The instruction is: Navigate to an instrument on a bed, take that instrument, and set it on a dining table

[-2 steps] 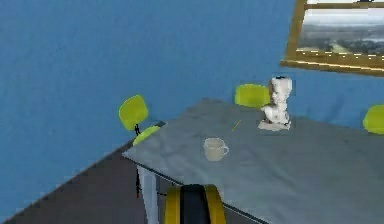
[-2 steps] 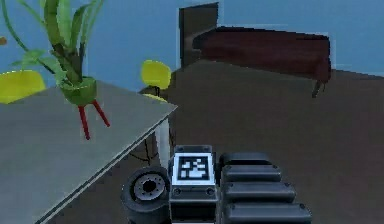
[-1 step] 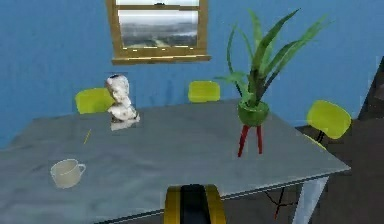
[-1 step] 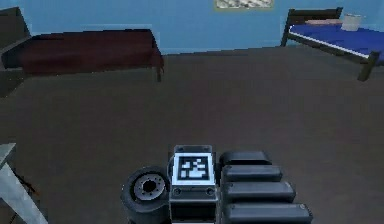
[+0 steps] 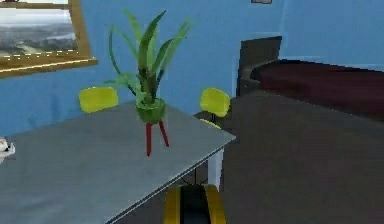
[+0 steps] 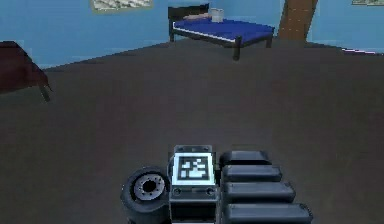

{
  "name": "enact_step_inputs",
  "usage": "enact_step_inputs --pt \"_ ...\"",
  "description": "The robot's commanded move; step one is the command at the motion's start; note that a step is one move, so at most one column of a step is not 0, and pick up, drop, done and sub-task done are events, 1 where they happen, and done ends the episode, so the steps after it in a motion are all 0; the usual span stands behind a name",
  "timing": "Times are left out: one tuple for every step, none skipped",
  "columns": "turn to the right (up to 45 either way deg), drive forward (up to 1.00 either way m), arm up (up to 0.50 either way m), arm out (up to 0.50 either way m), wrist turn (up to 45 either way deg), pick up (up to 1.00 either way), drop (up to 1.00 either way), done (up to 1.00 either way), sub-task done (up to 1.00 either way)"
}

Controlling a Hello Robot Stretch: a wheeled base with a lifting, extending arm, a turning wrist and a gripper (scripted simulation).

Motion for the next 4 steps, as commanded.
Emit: enact_step_inputs --pt "-33.0 0.00 0.00 0.00 0.0 0.00 0.00 0.00 0.00" --pt "0.0 0.35 0.00 0.00 0.0 0.00 0.00 0.00 0.00" --pt "-6.0 0.00 0.00 0.00 0.0 0.00 0.00 0.00 0.00" --pt "9.0 0.00 0.00 0.00 0.0 0.00 0.00 0.00 0.00"
